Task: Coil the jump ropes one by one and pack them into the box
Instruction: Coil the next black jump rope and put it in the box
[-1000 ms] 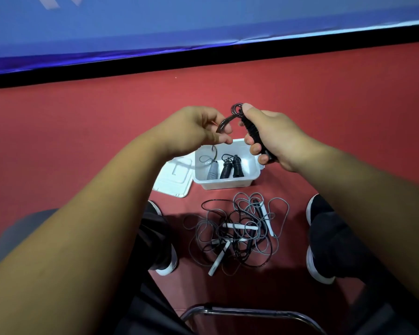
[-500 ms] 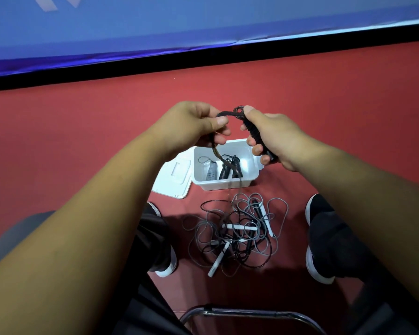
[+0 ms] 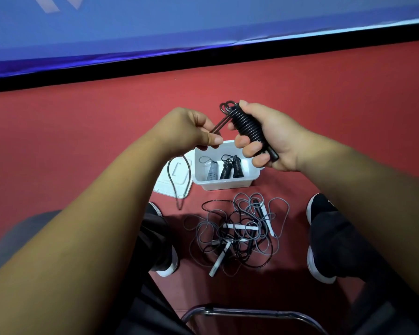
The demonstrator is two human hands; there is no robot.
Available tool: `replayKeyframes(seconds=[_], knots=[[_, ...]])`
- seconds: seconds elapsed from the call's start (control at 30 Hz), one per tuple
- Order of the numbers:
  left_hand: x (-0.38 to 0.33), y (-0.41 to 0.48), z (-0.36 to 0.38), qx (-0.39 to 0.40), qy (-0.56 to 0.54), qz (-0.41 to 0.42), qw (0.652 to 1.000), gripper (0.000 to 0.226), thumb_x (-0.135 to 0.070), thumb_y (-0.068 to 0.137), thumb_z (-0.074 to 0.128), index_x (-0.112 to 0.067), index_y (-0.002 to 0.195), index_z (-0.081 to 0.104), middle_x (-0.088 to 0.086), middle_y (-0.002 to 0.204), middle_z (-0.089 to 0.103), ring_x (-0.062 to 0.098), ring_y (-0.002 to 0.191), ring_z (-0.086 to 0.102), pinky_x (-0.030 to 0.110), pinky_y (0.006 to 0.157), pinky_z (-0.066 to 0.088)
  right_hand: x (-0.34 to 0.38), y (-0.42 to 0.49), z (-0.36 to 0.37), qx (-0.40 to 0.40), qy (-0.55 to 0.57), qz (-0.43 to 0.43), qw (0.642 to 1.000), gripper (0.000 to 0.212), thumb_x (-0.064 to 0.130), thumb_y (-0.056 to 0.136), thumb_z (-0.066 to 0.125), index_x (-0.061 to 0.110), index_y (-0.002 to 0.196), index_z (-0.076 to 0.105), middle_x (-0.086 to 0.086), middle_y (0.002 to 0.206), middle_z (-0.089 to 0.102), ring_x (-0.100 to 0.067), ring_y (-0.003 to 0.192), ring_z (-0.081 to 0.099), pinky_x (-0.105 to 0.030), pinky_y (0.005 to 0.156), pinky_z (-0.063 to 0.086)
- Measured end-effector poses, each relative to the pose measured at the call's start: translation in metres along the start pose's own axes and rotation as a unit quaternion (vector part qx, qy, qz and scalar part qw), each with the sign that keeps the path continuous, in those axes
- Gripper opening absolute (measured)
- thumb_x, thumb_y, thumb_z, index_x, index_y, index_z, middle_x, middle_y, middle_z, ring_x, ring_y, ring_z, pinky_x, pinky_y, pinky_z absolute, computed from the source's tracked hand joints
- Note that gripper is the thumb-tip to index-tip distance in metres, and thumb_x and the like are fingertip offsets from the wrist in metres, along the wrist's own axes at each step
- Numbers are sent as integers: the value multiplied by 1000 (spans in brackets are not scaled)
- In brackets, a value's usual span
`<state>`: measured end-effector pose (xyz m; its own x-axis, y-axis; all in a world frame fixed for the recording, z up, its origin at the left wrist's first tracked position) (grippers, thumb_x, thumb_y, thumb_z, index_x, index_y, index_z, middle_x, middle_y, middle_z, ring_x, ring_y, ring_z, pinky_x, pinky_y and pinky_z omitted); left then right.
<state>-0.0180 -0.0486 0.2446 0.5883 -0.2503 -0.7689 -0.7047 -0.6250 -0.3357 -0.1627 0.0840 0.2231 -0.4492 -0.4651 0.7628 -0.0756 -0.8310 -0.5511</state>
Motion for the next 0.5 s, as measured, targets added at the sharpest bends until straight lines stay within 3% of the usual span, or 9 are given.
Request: replayKeyframes(seconds=[0.1,0.17,0.3,0.4,0.5], knots=[[-2,-2,0,-7,25,-8,1000,12,-24,76,92,-22,82,82,-2,69,73,9,61,57,28,67,46,-6,-7,10,99,0,46,994,46,67,101,47,23,102,62,4,70,39,-3,45,28,-16,40,13],[-6,-5,4,4,42,-6,999,16,-13,79,89,-22,71,78,-2,63,70,11,59,57,28,64,48,-11,-13,17,169,-19,86,982,45,67,99,48,23,102,60,5,69,36,-1,43,26,-15,39,12],[-11,-10,12,35,62,5,997,43,14,87,62,-19,66,78,11,66,70,14,56,62,33,60,59,-19,-24,20,241,-60,158,956,47,64,100,48,20,104,64,3,65,34,-2,39,27,-12,36,17],[-9,-9,11,23,36,0,999,27,7,89,68,-13,85,84,21,78,76,17,59,64,27,58,59,-23,-28,19,249,-97,197,943,55,63,100,48,16,117,71,1,65,35,-2,40,29,-12,35,21],[-7,-7,10,14,42,9,999,11,-5,87,80,-14,87,85,19,81,77,18,63,67,35,66,64,-30,-26,19,237,-151,225,933,61,63,98,48,22,139,69,1,69,37,-1,42,30,-12,34,21]])
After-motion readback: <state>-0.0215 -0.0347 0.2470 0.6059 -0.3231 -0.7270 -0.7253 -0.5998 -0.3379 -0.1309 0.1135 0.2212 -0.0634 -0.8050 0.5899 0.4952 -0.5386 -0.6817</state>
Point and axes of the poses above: each hand's wrist, its own y-axis towards the middle knuckle, its own z-axis out of the palm, x = y × z, the point moved 4 cm from there along y, towards the middle knuckle
